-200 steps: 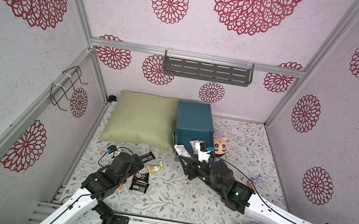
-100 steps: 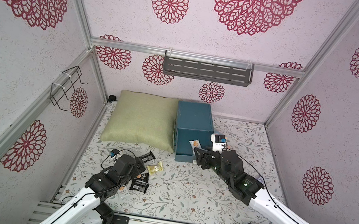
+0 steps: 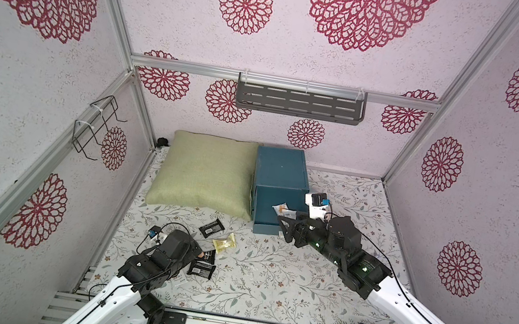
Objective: Place the cookies into the drawer by color
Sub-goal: Place the cookie in the drawer, then pick up the cookie at the center of the board.
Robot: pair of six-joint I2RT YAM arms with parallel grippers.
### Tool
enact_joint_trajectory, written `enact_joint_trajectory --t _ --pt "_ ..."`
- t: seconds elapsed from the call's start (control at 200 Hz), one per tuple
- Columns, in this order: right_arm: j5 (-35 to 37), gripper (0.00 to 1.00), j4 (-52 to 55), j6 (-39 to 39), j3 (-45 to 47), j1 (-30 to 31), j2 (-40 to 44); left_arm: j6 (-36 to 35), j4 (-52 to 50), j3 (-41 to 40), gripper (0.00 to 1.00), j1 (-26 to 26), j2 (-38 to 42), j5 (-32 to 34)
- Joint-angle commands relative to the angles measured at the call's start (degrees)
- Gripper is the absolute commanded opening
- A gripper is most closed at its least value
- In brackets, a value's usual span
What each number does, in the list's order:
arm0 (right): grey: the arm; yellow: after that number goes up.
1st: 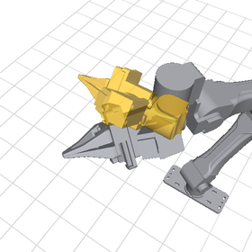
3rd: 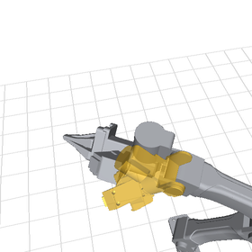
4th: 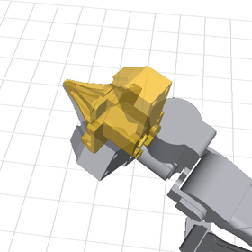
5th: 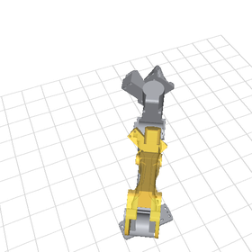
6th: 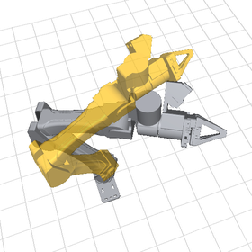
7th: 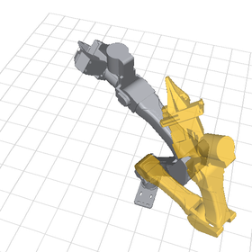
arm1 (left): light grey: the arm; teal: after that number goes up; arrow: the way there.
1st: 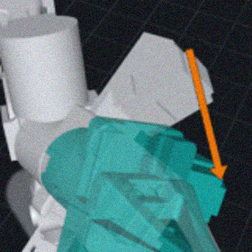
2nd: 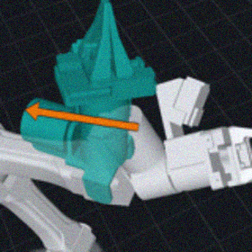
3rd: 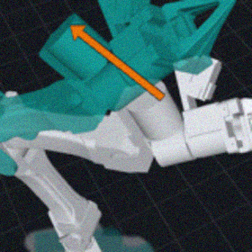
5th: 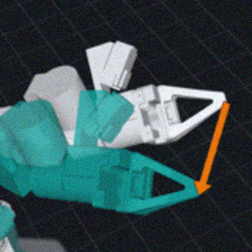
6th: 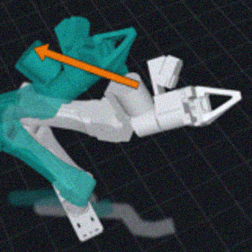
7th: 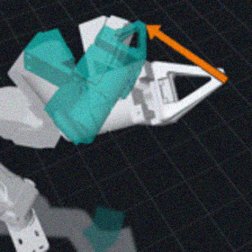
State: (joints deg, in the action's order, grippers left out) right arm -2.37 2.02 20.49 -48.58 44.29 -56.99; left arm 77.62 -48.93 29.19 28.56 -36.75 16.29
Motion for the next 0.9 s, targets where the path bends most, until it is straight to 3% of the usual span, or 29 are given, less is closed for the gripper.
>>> enact_joint_trajectory --t 0.0,0.09,0.205,0.34,0.62,0.896 --pt "-5.43 0.80 -0.53 -1.21 1.97 1.67 3.20 5.28 -8.59 -0.20 0.97 -0.18 1.64 3.36" --pt "-5.51 0.79 -0.29 -1.78 4.10 4.31 4.83 8.10 -11.23 -0.86 1.00 -0.21 2.13 5.36" --pt "-0.35 0.78 1.35 -2.97 5.73 9.13 5.58 8.32 -10.00 -1.60 0.90 -0.26 0.44 6.47" --pt "4.45 0.78 2.99 -3.38 6.92 13.19 5.44 6.14 -5.89 -0.90 0.88 -0.33 -6.76 4.52" --pt "5.27 0.77 0.70 -1.68 10.78 13.64 7.33 3.42 -3.92 1.66 0.81 -0.30 -21.52 2.52" --pt "6.06 0.77 0.24 -1.42 11.20 13.69 6.96 1.26 3.53 -0.77 0.76 -0.32 -25.81 -0.18"
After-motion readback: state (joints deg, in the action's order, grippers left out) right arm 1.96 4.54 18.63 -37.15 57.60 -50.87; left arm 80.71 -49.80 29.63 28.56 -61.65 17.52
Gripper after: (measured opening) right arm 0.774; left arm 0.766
